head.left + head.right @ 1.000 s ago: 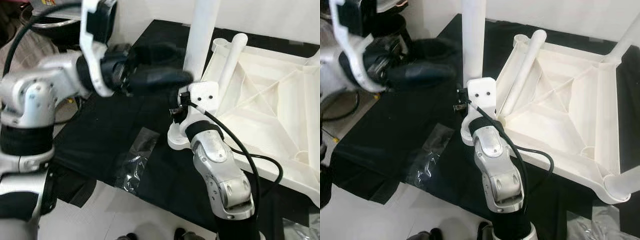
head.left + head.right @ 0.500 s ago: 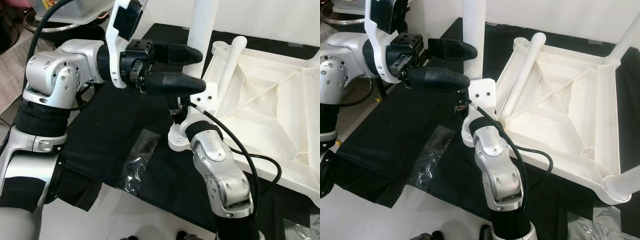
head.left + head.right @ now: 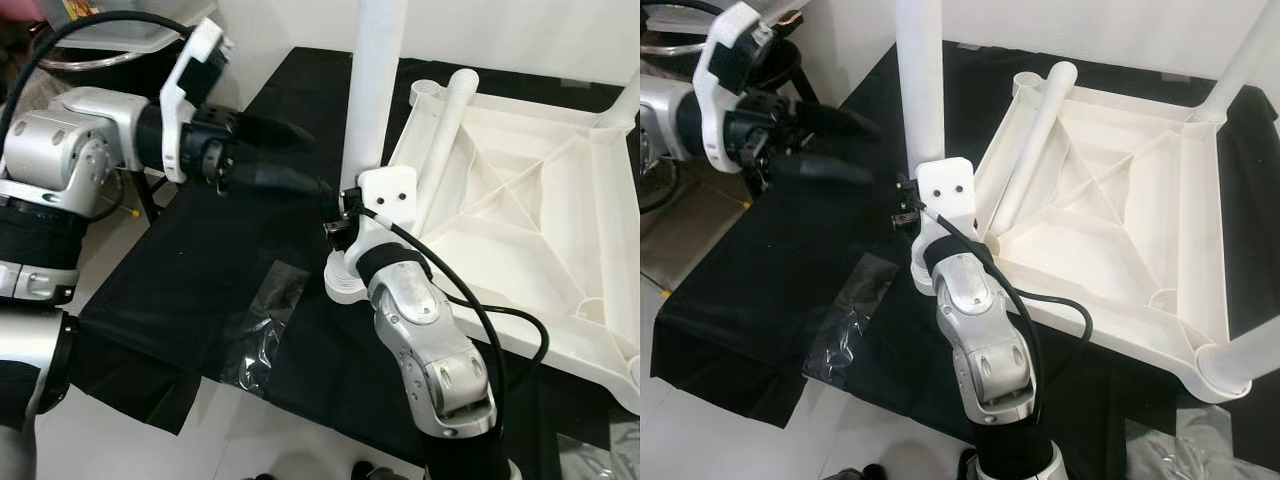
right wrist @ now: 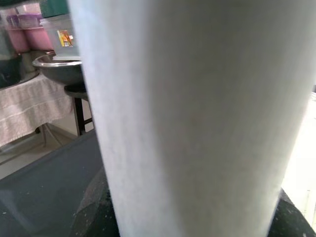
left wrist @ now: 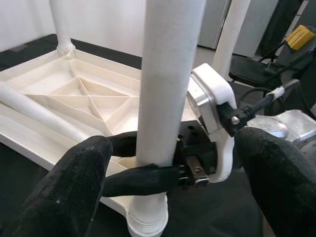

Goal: Building children table

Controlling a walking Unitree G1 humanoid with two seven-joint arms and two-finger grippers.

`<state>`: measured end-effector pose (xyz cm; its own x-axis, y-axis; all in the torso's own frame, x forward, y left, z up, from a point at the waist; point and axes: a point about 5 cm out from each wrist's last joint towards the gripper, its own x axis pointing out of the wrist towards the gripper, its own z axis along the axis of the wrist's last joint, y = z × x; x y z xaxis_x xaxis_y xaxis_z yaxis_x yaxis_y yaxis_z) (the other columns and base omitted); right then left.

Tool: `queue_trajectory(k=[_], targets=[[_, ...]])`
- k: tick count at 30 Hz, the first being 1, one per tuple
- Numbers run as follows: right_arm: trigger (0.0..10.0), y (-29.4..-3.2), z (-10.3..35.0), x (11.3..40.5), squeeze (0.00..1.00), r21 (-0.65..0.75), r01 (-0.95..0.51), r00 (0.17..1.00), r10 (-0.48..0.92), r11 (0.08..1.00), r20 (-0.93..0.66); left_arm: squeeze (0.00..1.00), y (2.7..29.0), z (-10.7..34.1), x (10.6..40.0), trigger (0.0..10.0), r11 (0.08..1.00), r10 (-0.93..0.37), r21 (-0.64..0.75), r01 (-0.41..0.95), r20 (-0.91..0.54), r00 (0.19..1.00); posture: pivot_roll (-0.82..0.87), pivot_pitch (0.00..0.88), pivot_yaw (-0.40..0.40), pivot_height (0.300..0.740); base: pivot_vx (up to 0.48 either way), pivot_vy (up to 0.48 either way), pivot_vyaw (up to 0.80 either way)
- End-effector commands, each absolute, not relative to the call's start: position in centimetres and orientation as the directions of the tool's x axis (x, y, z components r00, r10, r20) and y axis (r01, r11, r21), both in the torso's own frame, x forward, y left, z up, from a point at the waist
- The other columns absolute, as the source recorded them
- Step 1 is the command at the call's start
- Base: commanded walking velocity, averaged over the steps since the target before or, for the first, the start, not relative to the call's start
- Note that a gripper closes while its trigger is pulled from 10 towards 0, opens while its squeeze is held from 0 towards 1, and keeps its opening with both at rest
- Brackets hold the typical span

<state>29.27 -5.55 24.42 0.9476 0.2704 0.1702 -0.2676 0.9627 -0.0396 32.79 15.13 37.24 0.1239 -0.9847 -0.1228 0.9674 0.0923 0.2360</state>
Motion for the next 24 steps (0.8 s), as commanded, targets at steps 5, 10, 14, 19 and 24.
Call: queue_trajectory(k=[5, 10, 14, 19, 24], targets=[[10.0, -5.0, 18.2, 29.8, 0.00, 0.019, -0.302, 0.941, 0.301, 0.953, -0.155, 0.00, 13.1, 39.2, 33.3, 10.0, 0.107, -0.994, 0.281, 0.954, 0.026, 0.104, -0.06, 0.238, 0.032, 0.740, 0.000, 0.000, 0.00], [10.0, -4.6, 18.3, 29.6, 0.00, 0.028, -0.324, 0.934, 0.325, 0.946, -0.150, 0.00, 10.9, 40.7, 33.4, 10.0, 0.077, -0.994, 0.304, 0.950, 0.099, 0.049, -0.06, 0.238, 0.032, 0.740, 0.000, 0.000, 0.00], [10.0, -4.2, 18.4, 29.5, 0.00, 0.030, -0.345, 0.928, 0.346, 0.938, -0.142, 0.00, 10.0, 41.2, 33.4, 10.0, 0.062, -0.994, 0.316, 0.947, 0.109, 0.028, -0.06, 0.236, 0.032, 0.740, 0.000, 0.000, 0.00], [10.0, -4.0, 18.6, 29.5, 0.00, 0.024, -0.362, 0.923, 0.362, 0.932, -0.134, 0.00, 9.4, 41.6, 33.6, 10.0, 0.065, -0.993, 0.317, 0.946, 0.117, 0.029, -0.06, 0.235, 0.034, 0.740, 0.000, 0.000, 0.00], [10.0, -3.8, 18.7, 29.5, 0.00, 0.013, -0.377, 0.919, 0.376, 0.926, -0.121, 0.00, 8.8, 41.8, 33.8, 0.0, 0.061, -0.993, 0.298, 0.953, 0.115, 0.028, -0.06, 0.235, 0.037, 0.740, 0.000, 0.000, 0.00]])
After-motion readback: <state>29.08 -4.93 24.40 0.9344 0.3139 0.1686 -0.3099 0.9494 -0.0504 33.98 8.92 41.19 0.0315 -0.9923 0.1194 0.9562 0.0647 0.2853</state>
